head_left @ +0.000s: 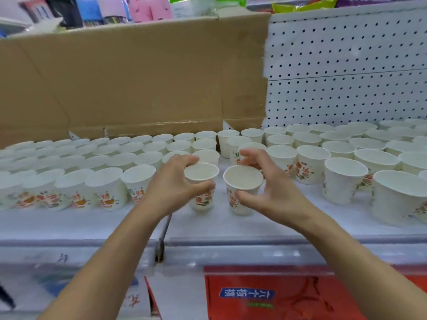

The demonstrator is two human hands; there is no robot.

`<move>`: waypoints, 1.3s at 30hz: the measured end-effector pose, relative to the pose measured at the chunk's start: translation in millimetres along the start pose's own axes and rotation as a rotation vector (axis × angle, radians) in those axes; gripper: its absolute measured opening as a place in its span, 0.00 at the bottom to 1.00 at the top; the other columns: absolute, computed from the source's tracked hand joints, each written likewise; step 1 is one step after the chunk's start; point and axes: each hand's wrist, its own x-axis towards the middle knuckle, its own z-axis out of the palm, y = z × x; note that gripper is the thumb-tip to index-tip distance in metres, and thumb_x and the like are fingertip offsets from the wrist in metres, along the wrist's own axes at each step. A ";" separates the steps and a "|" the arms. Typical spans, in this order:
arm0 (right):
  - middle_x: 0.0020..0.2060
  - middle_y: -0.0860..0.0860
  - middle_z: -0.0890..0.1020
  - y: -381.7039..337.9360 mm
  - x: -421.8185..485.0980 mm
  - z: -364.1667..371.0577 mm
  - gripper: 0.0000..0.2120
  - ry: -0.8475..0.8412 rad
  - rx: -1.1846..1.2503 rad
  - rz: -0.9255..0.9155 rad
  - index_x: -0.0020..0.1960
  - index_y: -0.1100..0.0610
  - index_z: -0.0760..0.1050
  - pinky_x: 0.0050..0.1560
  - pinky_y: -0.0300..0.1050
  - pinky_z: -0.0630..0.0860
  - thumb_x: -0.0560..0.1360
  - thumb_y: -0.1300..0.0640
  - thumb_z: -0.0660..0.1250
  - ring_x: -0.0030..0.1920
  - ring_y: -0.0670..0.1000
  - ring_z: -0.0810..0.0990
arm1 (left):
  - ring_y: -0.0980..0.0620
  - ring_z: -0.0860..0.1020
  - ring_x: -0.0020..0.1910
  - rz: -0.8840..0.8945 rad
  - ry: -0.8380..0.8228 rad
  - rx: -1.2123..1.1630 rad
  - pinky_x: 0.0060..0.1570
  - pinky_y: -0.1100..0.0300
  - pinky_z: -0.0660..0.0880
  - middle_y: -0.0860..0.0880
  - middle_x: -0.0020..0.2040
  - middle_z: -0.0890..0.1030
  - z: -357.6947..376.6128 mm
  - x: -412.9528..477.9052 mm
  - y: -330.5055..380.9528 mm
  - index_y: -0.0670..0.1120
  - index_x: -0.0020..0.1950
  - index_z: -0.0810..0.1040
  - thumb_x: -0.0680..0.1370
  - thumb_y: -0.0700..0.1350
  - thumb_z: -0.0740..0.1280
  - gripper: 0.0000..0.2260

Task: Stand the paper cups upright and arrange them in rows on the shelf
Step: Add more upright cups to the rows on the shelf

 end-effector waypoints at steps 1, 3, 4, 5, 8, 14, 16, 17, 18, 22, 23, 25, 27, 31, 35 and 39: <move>0.57 0.45 0.74 0.6 6.7 8.7 0.33 -0.048 0.034 0.021 0.68 0.46 0.63 0.61 0.36 0.69 0.67 0.55 0.74 0.60 0.40 0.72 | 0.54 0.72 0.62 0.001 -0.009 0.025 0.63 0.51 0.70 0.55 0.65 0.75 -5.7 1.1 -6.7 0.54 0.68 0.72 0.66 0.60 0.74 0.33; 0.57 0.44 0.74 2.5 16.7 21.6 0.34 -0.100 0.077 0.053 0.68 0.43 0.62 0.63 0.43 0.71 0.67 0.56 0.74 0.61 0.40 0.72 | 0.54 0.72 0.63 0.019 -0.013 0.116 0.64 0.52 0.66 0.56 0.65 0.76 -11.4 2.6 -16.2 0.55 0.68 0.72 0.67 0.62 0.73 0.32; 0.58 0.44 0.73 3.1 19.8 25.3 0.34 -0.110 0.089 0.064 0.68 0.43 0.62 0.64 0.44 0.71 0.67 0.57 0.73 0.61 0.40 0.72 | 0.54 0.71 0.64 0.035 -0.004 0.183 0.62 0.54 0.63 0.57 0.65 0.76 -12.3 3.1 -19.3 0.56 0.68 0.72 0.67 0.63 0.72 0.31; 0.58 0.44 0.73 3.6 21.7 27.8 0.34 -0.115 0.098 0.073 0.68 0.43 0.62 0.64 0.45 0.71 0.67 0.58 0.73 0.62 0.39 0.71 | 0.54 0.70 0.64 0.051 0.004 0.249 0.58 0.55 0.61 0.57 0.65 0.76 -13.0 3.9 -21.9 0.57 0.68 0.71 0.67 0.64 0.71 0.31; 0.64 0.44 0.70 6.2 20.8 31.3 0.40 -0.096 0.077 0.088 0.71 0.43 0.59 0.66 0.43 0.69 0.66 0.53 0.76 0.65 0.40 0.69 | 0.53 0.69 0.63 0.079 0.016 0.342 0.52 0.55 0.57 0.57 0.62 0.77 -16.5 6.5 -25.9 0.58 0.68 0.71 0.66 0.69 0.68 0.33; 0.53 0.46 0.74 3.4 16.0 42.4 0.40 0.147 -0.014 0.125 0.70 0.45 0.62 0.53 0.40 0.72 0.63 0.43 0.78 0.55 0.45 0.73 | 0.57 0.70 0.57 0.088 -0.016 0.312 0.52 0.55 0.56 0.59 0.55 0.79 -28.6 16.6 -27.4 0.58 0.65 0.71 0.66 0.72 0.66 0.32; 0.51 0.46 0.75 1.2 18.2 46.9 0.37 0.160 -0.035 0.116 0.68 0.45 0.64 0.51 0.38 0.72 0.64 0.45 0.77 0.52 0.44 0.73 | 0.58 0.72 0.57 0.079 -0.052 0.279 0.55 0.54 0.58 0.59 0.54 0.80 -33.4 18.9 -28.9 0.58 0.64 0.73 0.66 0.69 0.68 0.30; 0.51 0.46 0.75 0.6 20.1 49.6 0.36 0.154 -0.032 0.116 0.68 0.45 0.64 0.50 0.37 0.72 0.65 0.46 0.77 0.52 0.44 0.73 | 0.58 0.73 0.57 0.077 -0.066 0.263 0.58 0.54 0.59 0.59 0.54 0.80 -36.4 20.2 -30.1 0.58 0.63 0.73 0.66 0.68 0.70 0.29; 0.51 0.45 0.75 0.1 22.0 52.2 0.36 0.144 -0.021 0.118 0.68 0.45 0.64 0.50 0.37 0.71 0.65 0.47 0.77 0.52 0.43 0.74 | 0.58 0.74 0.57 0.078 -0.079 0.255 0.60 0.53 0.59 0.59 0.54 0.80 -39.9 21.2 -31.6 0.57 0.63 0.74 0.66 0.66 0.71 0.28; 0.50 0.42 0.75 -0.3 28.9 60.7 0.35 0.084 0.050 0.155 0.68 0.44 0.63 0.50 0.38 0.72 0.66 0.50 0.76 0.52 0.41 0.74 | 0.57 0.71 0.57 0.084 -0.136 0.226 0.60 0.55 0.59 0.59 0.53 0.80 -53.3 22.3 -36.6 0.57 0.63 0.74 0.67 0.63 0.72 0.26; 0.50 0.41 0.75 0.3 29.8 62.0 0.35 0.069 0.065 0.167 0.68 0.43 0.62 0.51 0.39 0.73 0.66 0.51 0.75 0.52 0.41 0.74 | 0.57 0.70 0.57 0.082 -0.148 0.215 0.59 0.56 0.58 0.59 0.53 0.79 -55.2 22.1 -37.3 0.57 0.63 0.74 0.67 0.63 0.72 0.26; 0.53 0.42 0.75 1.2 30.6 64.0 0.36 0.048 0.084 0.188 0.68 0.43 0.62 0.51 0.39 0.73 0.66 0.51 0.75 0.53 0.42 0.75 | 0.57 0.71 0.57 0.078 -0.174 0.203 0.59 0.56 0.59 0.60 0.53 0.79 -56.1 21.7 -38.1 0.58 0.63 0.74 0.66 0.63 0.73 0.27; 0.54 0.42 0.75 1.3 30.9 64.6 0.36 0.039 0.088 0.198 0.68 0.42 0.61 0.51 0.38 0.73 0.66 0.51 0.76 0.54 0.42 0.75 | 0.57 0.73 0.57 0.088 -0.188 0.211 0.61 0.54 0.60 0.59 0.54 0.79 -54.5 21.4 -37.5 0.58 0.62 0.74 0.65 0.64 0.73 0.27; 0.54 0.42 0.75 -0.2 32.9 63.5 0.38 0.041 0.074 0.214 0.69 0.42 0.61 0.53 0.40 0.74 0.65 0.50 0.76 0.56 0.43 0.75 | 0.58 0.75 0.55 0.136 -0.143 0.207 0.65 0.52 0.62 0.58 0.55 0.80 -54.2 20.7 -34.9 0.55 0.61 0.77 0.66 0.61 0.75 0.26; 0.60 0.44 0.74 0.0 36.6 63.4 0.41 0.020 0.062 0.212 0.72 0.46 0.62 0.57 0.42 0.74 0.64 0.50 0.78 0.60 0.44 0.73 | 0.56 0.72 0.56 0.148 -0.125 0.235 0.64 0.54 0.61 0.58 0.57 0.78 -57.0 20.8 -37.7 0.55 0.63 0.76 0.66 0.61 0.74 0.28; 0.64 0.42 0.72 -2.2 36.5 63.8 0.41 0.001 0.048 0.211 0.72 0.47 0.63 0.61 0.43 0.73 0.64 0.47 0.79 0.63 0.44 0.71 | 0.55 0.67 0.55 0.121 -0.146 0.264 0.57 0.57 0.57 0.57 0.54 0.77 -56.9 17.4 -45.2 0.57 0.63 0.76 0.66 0.66 0.72 0.29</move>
